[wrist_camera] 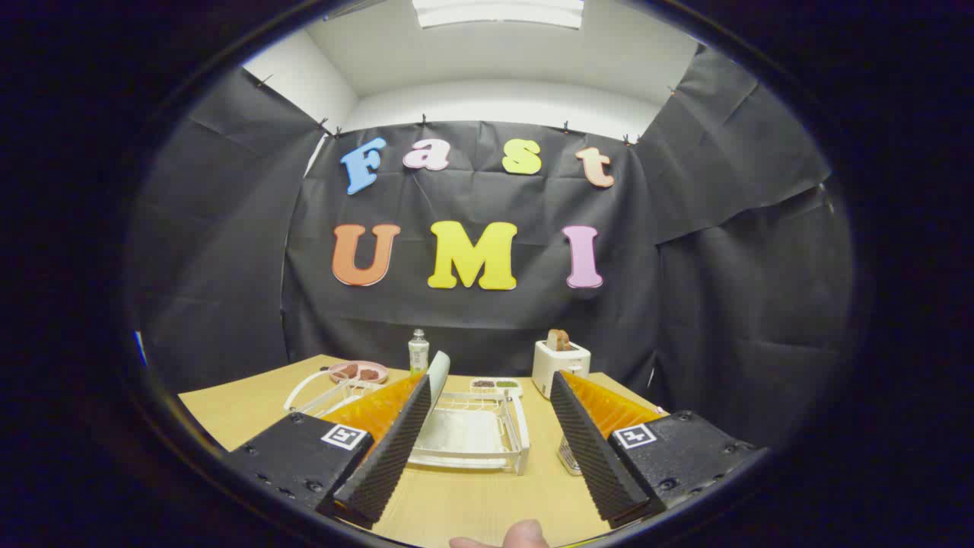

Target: Take the plate from the dish rack, then take the spoon from the basket and place it into the plate.

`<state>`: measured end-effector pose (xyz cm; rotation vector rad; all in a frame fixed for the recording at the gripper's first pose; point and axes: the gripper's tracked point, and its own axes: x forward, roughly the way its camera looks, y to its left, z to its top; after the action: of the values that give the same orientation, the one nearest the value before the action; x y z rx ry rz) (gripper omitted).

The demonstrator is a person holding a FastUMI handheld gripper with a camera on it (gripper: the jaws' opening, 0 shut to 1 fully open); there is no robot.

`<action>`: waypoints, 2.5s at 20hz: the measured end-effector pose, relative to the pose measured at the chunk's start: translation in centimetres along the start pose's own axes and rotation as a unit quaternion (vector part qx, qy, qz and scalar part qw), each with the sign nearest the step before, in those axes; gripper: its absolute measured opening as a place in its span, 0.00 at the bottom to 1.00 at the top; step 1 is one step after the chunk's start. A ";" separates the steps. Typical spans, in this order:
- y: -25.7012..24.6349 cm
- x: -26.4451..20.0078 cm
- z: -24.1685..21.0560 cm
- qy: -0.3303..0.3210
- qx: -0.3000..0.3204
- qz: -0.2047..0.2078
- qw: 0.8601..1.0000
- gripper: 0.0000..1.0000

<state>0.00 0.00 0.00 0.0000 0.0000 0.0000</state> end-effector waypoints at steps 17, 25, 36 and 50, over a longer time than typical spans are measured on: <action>0.9 1.9 0.0 0.007 -0.008 0.003 1.000 1.00; 2.9 4.5 0.0 0.065 -0.033 0.057 0.996 1.00; 5.7 13.6 4.7 0.174 -0.034 0.111 0.978 1.00; 10.8 23.4 -6.3 0.404 0.006 0.107 0.908 1.00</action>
<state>23.36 10.79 -6.25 0.0117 0.8336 0.2213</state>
